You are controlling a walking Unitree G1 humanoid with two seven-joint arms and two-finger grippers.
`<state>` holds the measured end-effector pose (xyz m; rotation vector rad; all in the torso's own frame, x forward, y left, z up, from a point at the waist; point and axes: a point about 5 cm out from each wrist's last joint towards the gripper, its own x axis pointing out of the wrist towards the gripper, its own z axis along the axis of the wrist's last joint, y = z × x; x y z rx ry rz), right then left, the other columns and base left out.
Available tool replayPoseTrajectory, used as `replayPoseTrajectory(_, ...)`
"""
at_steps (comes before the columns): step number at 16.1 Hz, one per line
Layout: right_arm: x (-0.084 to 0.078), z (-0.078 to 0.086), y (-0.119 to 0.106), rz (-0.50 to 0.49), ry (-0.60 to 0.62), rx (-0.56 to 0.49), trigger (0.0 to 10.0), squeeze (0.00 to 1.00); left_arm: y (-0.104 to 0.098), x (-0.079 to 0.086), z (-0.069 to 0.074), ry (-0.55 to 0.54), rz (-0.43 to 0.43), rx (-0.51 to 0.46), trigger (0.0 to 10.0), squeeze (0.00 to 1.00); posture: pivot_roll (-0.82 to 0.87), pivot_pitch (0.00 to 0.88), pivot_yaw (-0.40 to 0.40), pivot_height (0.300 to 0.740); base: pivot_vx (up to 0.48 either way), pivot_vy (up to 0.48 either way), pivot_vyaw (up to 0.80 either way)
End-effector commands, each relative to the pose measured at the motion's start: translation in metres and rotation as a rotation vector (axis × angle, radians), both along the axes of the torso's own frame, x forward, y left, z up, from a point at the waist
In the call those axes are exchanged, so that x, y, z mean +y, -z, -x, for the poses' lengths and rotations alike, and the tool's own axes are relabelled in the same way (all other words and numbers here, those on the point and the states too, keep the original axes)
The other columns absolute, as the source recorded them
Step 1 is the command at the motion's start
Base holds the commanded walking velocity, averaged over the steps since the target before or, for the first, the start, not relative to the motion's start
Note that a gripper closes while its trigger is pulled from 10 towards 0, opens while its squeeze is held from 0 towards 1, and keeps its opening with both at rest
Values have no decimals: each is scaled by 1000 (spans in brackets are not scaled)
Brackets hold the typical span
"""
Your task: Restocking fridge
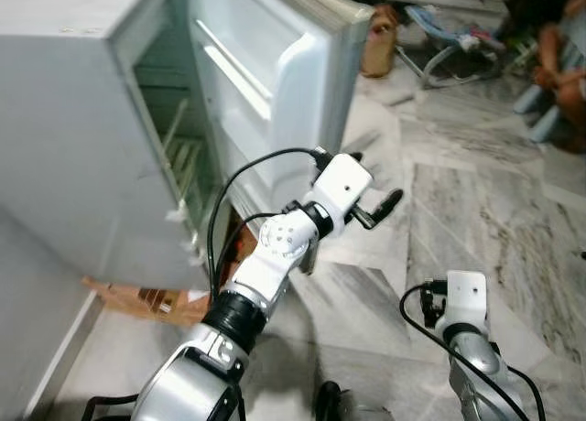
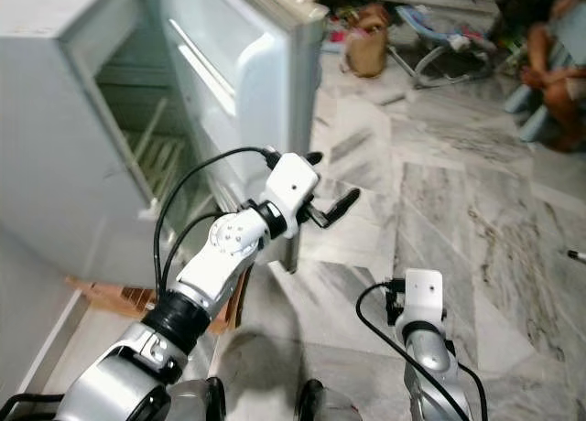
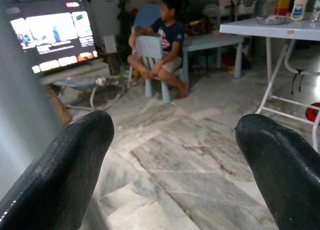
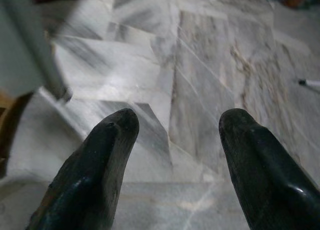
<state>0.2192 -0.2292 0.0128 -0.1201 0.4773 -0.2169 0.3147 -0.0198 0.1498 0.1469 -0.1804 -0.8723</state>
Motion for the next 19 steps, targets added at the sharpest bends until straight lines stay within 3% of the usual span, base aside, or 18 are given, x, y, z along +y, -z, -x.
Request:
replayPoseTrajectory(1,-2,1,1,-5,25,7,10000,0,-7,-6,-5,-15,30,-3,10000,0,5,79,-32,740,0,0,0)
replayPoseTrajectory(4,-2,0,2,-9,24,10,10000,0,0,29,-20,-145,5,-3,10000,0,14,80,-33,740,0,0,0)
replayPoseTrajectory(5,-2,0,2,-9,24,10,10000,0,0,29,-20,-145,5,-3,10000,0,14,80,-33,740,0,0,0)
replayPoseTrajectory(6,0,-1,1,-9,20,7,10000,0,7,52,-25,-218,-24,-10,10000,0,21,81,-36,740,0,0,0)
replayPoseTrajectory(7,1,-4,-2,-1,9,-13,10000,0,11,65,-26,-260,-32,-4,10000,0,25,83,-36,740,0,0,0)
replayPoseTrajectory(8,1,-4,-2,-1,9,-13,10000,0,11,65,-26,-260,-32,-4,10000,0,25,83,-36,740,0,0,0)
replayPoseTrajectory(10,5,-10,-8,5,-24,-57,10000,0,18,86,-26,-328,-33,18,10000,0,32,89,-31,740,0,0,0)
replayPoseTrajectory(11,5,-10,-8,5,-24,-57,10000,0,18,86,-26,-328,-33,18,10000,0,32,89,-31,740,0,0,0)
replayPoseTrajectory(15,14,-23,-24,-43,-60,-149,10000,0,29,118,-8,-424,-39,46,10000,0,66,114,-30,740,0,-330,0)
replayPoseTrajectory(19,21,-30,-29,-44,-100,-172,10000,0,36,131,5,-478,-42,51,10000,0,75,130,-47,740,0,-480,0)
